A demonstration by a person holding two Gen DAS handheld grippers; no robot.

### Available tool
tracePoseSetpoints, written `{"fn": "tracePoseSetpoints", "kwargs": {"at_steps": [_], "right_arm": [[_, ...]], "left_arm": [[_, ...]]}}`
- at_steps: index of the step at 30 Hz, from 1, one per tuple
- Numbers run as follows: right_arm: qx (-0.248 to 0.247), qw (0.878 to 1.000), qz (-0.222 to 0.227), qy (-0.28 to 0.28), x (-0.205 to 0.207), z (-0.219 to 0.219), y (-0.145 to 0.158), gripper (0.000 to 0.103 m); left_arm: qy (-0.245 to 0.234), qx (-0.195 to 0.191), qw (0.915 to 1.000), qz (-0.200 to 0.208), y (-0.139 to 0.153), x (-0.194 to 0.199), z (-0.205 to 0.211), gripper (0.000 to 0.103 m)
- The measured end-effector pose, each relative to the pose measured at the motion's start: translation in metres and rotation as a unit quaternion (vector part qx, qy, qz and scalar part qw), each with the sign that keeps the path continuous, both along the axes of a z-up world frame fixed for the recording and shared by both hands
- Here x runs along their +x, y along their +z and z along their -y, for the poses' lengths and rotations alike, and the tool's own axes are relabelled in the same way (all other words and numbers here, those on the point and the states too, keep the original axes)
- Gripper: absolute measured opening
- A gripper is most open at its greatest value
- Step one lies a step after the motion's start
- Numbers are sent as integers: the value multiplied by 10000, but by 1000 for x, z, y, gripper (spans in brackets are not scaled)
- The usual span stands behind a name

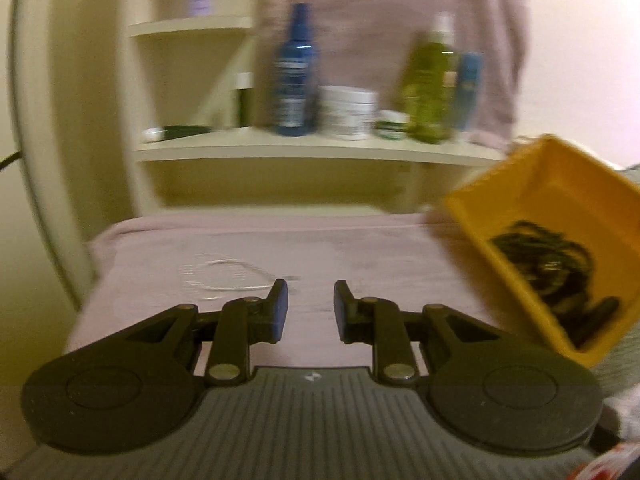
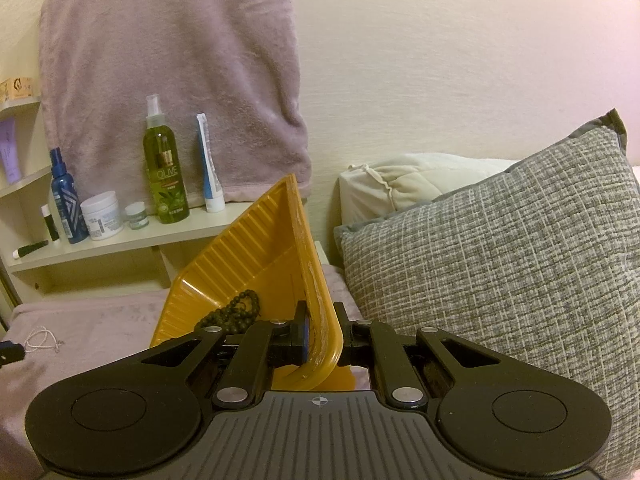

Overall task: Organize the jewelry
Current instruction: 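Lower the left gripper onto the white pearl necklace and grasp it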

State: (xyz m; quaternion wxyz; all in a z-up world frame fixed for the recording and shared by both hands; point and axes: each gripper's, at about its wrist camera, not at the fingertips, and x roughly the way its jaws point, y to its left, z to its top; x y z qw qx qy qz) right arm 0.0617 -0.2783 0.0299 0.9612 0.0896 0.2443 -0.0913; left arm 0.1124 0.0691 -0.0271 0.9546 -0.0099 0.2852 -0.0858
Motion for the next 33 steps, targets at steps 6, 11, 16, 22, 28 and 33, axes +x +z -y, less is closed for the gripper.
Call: {"fn": "tracePoseSetpoints", "kwargs": {"at_steps": [6, 11, 16, 22, 28, 33], "right_arm": [[-38, 10000, -4, 13, 0, 0, 0, 10], [-68, 10000, -21, 9, 1, 0, 0, 10], [-86, 10000, -32, -4, 2, 0, 0, 10], [-128, 9999, -44, 5, 2, -1, 0, 10], [-166, 9998, -55, 11, 2, -1, 0, 10], [-186, 9998, -57, 2, 2, -2, 0, 10]], "left_arm": [[759, 283, 9967, -68, -10, 20, -38, 23], [941, 496, 9942, -167, -19, 42, -50, 22], [922, 714, 9930, -209, -30, 61, -47, 21], [815, 907, 9920, -315, -42, 76, -41, 14], [775, 1067, 9904, -402, -50, 82, -40, 12], [641, 1207, 9896, -449, -52, 83, -37, 6]]}}
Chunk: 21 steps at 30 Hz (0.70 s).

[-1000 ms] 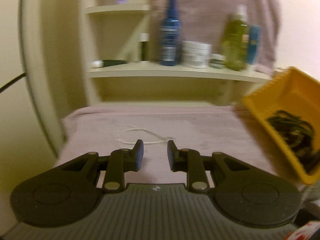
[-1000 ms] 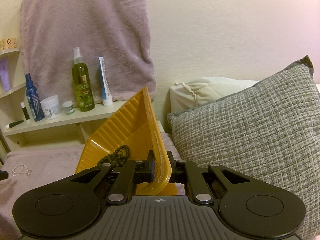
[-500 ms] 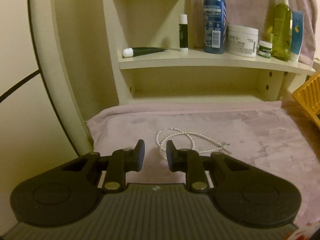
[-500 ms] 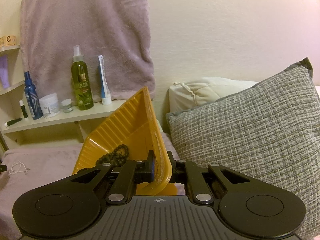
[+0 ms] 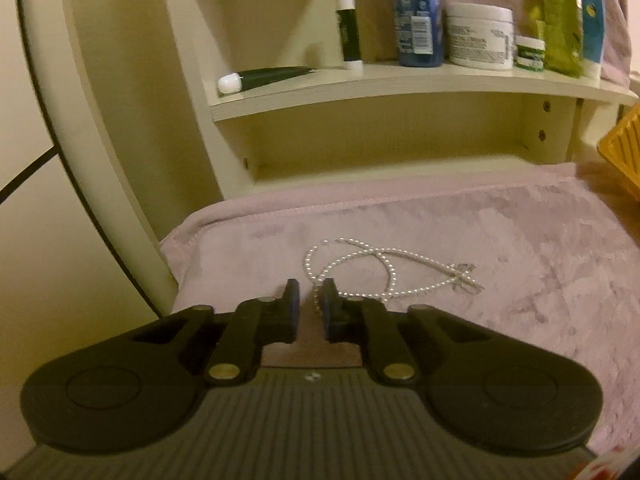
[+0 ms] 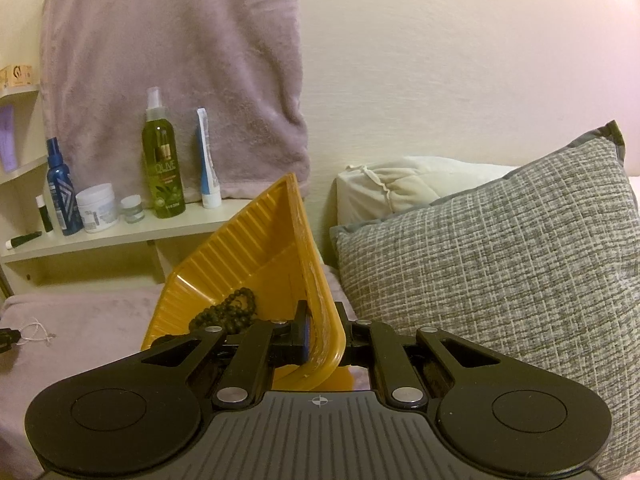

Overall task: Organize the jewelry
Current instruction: 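Lower the left gripper onto the white pearl necklace and grasp it, then lift the pearl necklace and lower it over the orange tray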

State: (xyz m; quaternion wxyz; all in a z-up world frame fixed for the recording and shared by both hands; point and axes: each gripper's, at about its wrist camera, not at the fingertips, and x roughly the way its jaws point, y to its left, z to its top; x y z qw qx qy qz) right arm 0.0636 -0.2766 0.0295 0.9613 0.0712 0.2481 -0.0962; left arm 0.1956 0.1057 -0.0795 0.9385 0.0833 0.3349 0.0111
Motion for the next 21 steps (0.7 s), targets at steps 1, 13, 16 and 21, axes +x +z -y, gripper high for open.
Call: {"fn": "tracePoseSetpoints", "kwargs": {"at_steps": [1, 13, 16, 21], "right_arm": [[-3, 10000, 3, 3, 0, 0, 0, 10], [52, 10000, 44, 28, -2, 0, 1, 10], [78, 10000, 54, 32, -3, 1, 1, 10], [99, 9999, 76, 35, -4, 1, 2, 10]], "left_arm": [[-38, 26, 10000, -24, 0, 1, 2, 3], [-219, -230, 9990, 306, 36, -20, -8, 2], [-304, -270, 9980, 482, 55, -25, -9, 1], [-444, -342, 9955, 762, 89, -31, -9, 1]]}}
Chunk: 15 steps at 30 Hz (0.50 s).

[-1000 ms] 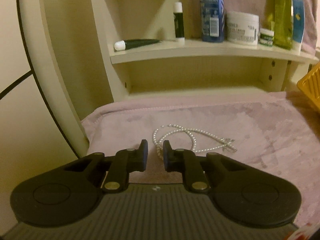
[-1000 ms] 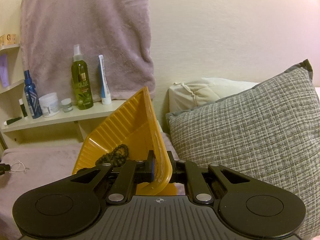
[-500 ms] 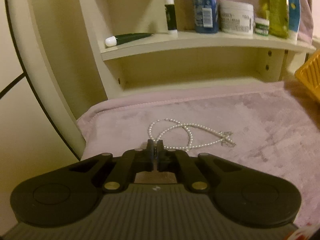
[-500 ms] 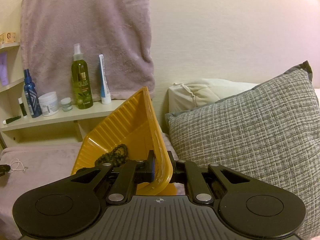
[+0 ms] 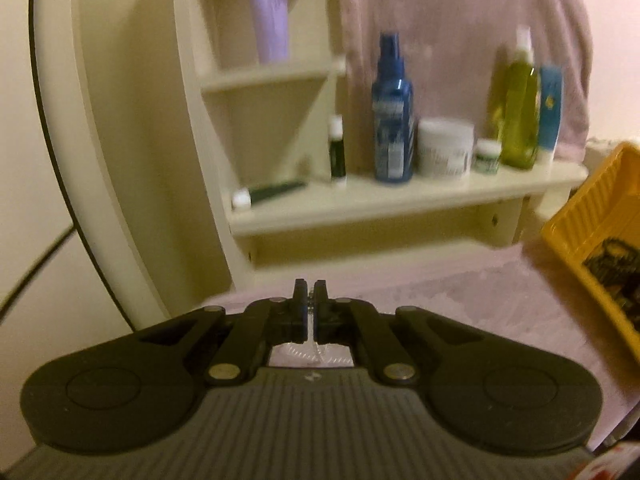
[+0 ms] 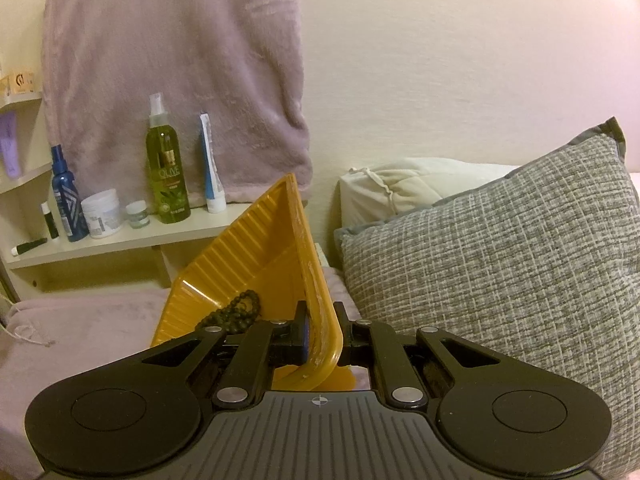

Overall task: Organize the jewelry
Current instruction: 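Lift the pearl necklace and lower it over the orange tray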

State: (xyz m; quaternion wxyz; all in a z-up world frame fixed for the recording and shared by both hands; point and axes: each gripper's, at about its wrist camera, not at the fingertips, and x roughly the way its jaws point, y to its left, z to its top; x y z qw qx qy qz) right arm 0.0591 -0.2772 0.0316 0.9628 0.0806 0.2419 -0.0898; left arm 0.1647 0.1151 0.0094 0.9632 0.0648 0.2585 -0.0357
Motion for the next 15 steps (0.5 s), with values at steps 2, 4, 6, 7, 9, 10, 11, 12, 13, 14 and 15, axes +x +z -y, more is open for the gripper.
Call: {"fn": "tracePoseSetpoints", "kwargs": {"at_steps": [2, 4, 6, 7, 9, 10, 11, 12, 13, 14, 15], "right_arm": [[1, 10000, 3, 1, 1, -1, 1, 10], [10, 10000, 5, -3, 1, -1, 1, 10], [14, 10000, 6, -5, 1, -1, 1, 10], [18, 10000, 8, -7, 1, -1, 1, 10], [19, 10000, 9, -10, 1, -1, 1, 10], [26, 10000, 9, -9, 1, -1, 1, 10], [35, 10000, 10, -10, 0, -1, 1, 10], [40, 10000, 11, -9, 0, -1, 1, 10], [43, 10000, 13, -10, 0, -1, 1, 10], [42, 10000, 13, -10, 0, -1, 1, 10], [47, 10000, 14, -12, 0, -1, 1, 10]], "left_arm": [[-76, -80, 9999, 83, 14, -2, 0, 2], [-150, -163, 9996, 157, 26, -3, 0, 1], [-214, -254, 9992, 201, 37, -3, 1, 1], [-246, -252, 9991, 247, 41, -4, 3, 1], [-310, -304, 9986, 310, 50, -5, 5, 1], [-338, -329, 9983, 346, 55, -6, 6, 1], [-371, -327, 9980, 381, 59, -7, 8, 1], [-402, -332, 9978, 407, 63, -7, 10, 2], [-444, -368, 9974, 432, 67, -7, 11, 1], [-466, -379, 9972, 453, 70, -8, 13, 1], [-494, -371, 9970, 470, 73, -8, 16, 1]]}}
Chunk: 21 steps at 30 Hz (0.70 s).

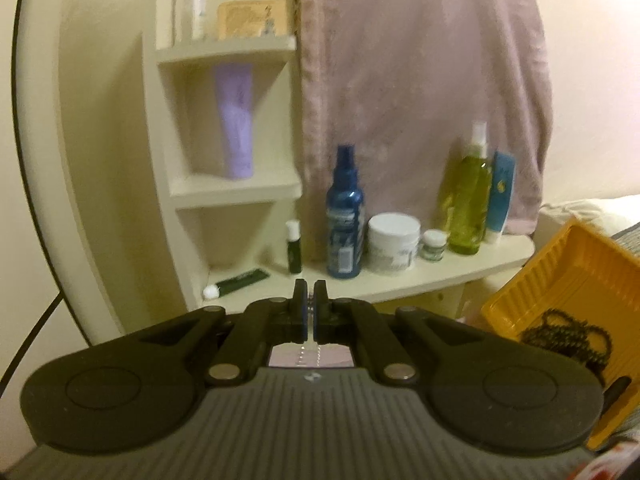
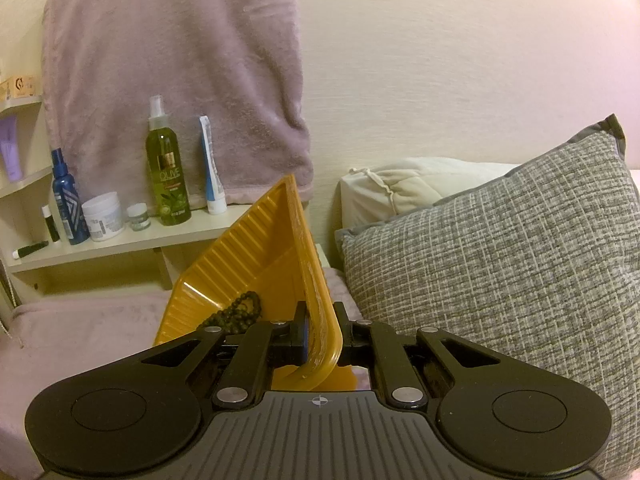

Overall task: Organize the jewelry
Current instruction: 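Lift the pearl necklace and lower it over the orange tray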

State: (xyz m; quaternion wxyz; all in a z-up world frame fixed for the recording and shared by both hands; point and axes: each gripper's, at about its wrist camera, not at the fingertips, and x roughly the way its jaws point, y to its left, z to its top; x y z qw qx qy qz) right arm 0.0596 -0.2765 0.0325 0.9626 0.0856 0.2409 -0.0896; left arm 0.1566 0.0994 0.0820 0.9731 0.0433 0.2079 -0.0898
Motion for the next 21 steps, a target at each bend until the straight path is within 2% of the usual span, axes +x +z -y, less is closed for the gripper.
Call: {"fn": "tracePoseSetpoints", "kwargs": {"at_steps": [12, 21], "right_arm": [[32, 10000, 0, -4, 1, -1, 1, 10], [39, 10000, 6, -3, 1, -1, 1, 11]], "left_arm": [[-525, -211, 9984, 47, 17, 0, 34, 1], [-1229, -284, 9920, 50, 29, -4, 85, 1]]}}
